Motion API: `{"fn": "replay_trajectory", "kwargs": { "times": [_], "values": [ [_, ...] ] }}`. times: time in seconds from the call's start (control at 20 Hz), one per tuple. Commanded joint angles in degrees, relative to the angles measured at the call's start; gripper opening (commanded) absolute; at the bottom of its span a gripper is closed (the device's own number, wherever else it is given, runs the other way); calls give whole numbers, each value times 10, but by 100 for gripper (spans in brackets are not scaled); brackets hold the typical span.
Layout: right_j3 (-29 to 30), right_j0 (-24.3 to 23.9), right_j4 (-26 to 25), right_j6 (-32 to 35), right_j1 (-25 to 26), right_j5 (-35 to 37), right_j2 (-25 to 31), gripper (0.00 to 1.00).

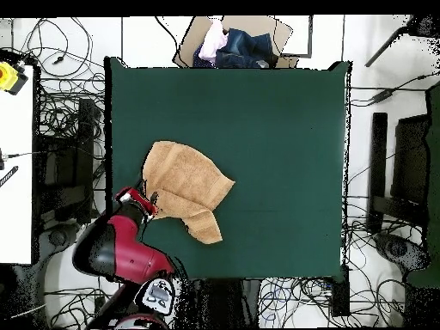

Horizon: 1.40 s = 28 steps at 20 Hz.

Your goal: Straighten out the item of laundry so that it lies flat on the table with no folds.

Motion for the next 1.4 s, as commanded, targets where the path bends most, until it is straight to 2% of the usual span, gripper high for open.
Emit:
{"fn": "replay_trajectory", "kwargs": {
  "times": [0.05, 0.35, 0.45, 0.55, 0.8, 1.05, 1.2, 1.4],
  "values": [
    [-27, 22, 80, 142, 4, 52, 27, 100],
    [-17, 41, 120, 102, -41, 103, 13, 100],
    [-12, 39, 117, 87, -54, 119, 1, 100],
    [-6, 23, 89, 84, -60, 120, -3, 100],
    [6, -54, -26, 85, -64, 103, 1, 100],
    [1, -113, -117, 86, -42, 70, 4, 100],
    [-7, -140, -159, 90, -25, 52, 7, 100],
    [-11, -155, -183, 93, -16, 43, 1, 100]
  ]
}}
